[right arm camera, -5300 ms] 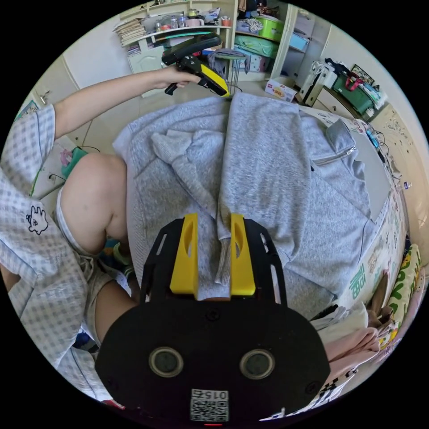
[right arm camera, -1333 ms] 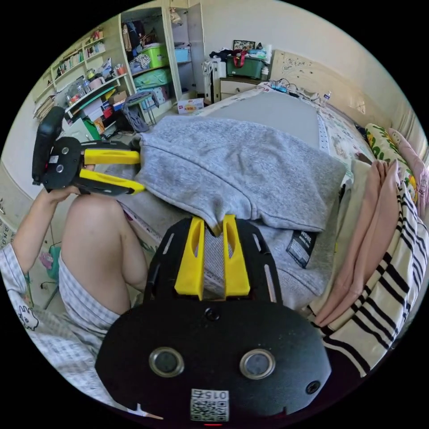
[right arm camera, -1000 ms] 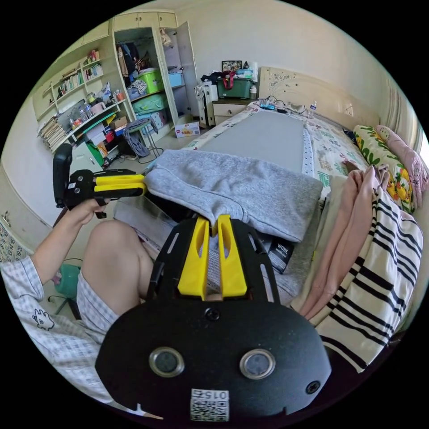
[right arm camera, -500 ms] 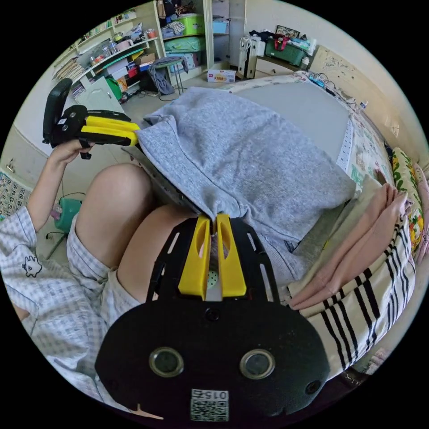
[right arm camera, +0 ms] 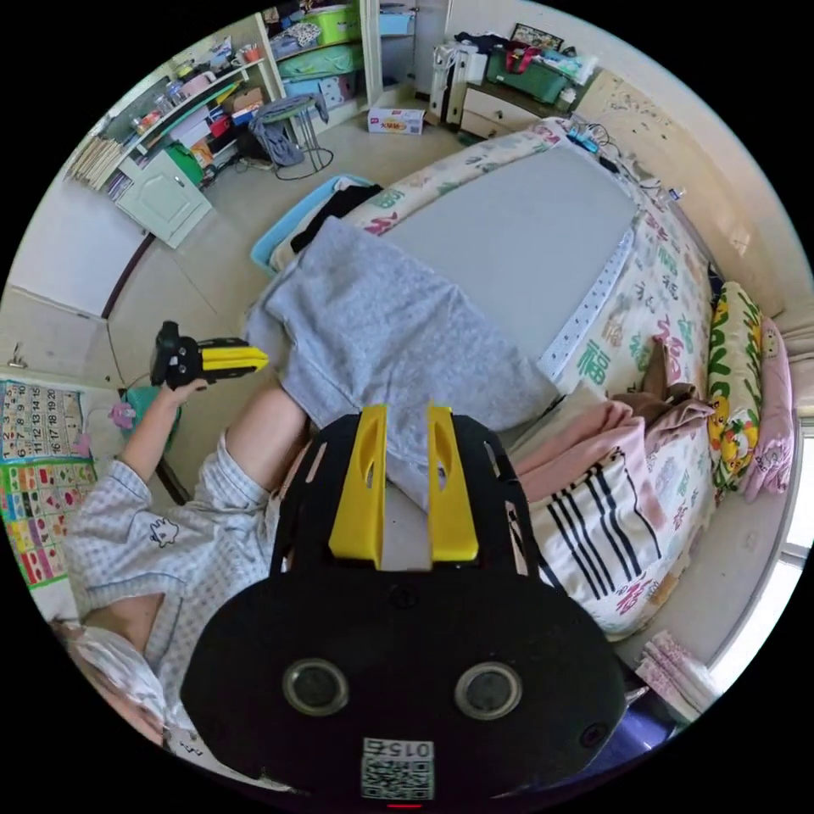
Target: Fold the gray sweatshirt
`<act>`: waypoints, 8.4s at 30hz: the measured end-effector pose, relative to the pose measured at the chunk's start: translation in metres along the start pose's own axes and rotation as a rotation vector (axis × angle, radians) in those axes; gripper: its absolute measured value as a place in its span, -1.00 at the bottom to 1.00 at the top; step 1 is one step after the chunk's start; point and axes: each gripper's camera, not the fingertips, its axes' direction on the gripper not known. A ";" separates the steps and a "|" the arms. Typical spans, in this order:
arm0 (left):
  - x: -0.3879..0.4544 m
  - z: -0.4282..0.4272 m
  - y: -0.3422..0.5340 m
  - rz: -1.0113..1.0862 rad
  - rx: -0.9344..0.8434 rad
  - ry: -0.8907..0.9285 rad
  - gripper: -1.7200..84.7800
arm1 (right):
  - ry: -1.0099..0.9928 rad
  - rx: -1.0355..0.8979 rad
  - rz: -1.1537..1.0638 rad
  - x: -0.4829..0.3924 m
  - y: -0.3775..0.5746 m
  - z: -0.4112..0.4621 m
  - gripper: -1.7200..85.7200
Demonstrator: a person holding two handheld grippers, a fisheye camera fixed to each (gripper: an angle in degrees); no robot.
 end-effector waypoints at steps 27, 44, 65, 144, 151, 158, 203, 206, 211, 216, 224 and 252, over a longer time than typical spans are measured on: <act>-0.261 -0.085 -0.013 -0.556 0.360 0.050 -0.78 | -0.125 0.425 -0.465 -0.199 -0.051 0.044 -0.67; -0.420 0.017 -0.151 -0.653 0.249 0.386 -0.91 | -0.088 0.434 -0.482 -0.294 -0.107 0.058 -0.95; -0.278 -0.055 0.026 -0.429 0.372 0.271 -0.71 | -0.042 0.484 -0.267 -0.354 -0.019 0.057 -0.71; 0.199 0.295 -0.406 0.343 -0.212 -0.021 -0.87 | -0.499 0.830 0.583 -0.379 0.519 0.537 -0.85; 0.147 0.152 -0.412 0.198 0.112 0.047 -0.92 | -0.377 1.113 0.568 -0.374 0.521 0.422 -0.88; 0.087 0.023 -0.416 0.079 0.397 0.232 -0.93 | -0.174 1.273 0.401 -0.370 0.463 0.265 -0.89; -0.306 0.042 -0.203 -0.467 0.218 0.334 -0.75 | -0.411 0.070 -0.243 -0.582 -0.206 0.299 -0.81; -0.326 0.019 -0.182 -0.536 0.280 0.362 -0.71 | -0.532 0.142 -0.280 -0.548 -0.182 0.278 -0.78; -0.360 0.000 -0.150 -0.630 0.364 0.484 -0.70 | -0.509 0.436 -0.167 -0.428 -0.148 0.221 -0.76; -0.370 0.014 -0.155 -0.597 0.286 0.605 -0.60 | -0.337 0.448 0.219 -0.278 -0.178 0.277 -0.63; -0.379 0.034 -0.162 -0.557 0.263 0.767 -0.50 | -0.580 0.336 0.267 -0.228 -0.247 0.426 -0.59; -0.395 0.050 -0.110 -0.519 0.213 0.729 -0.74 | -0.663 0.230 0.114 -0.255 -0.316 0.687 -0.49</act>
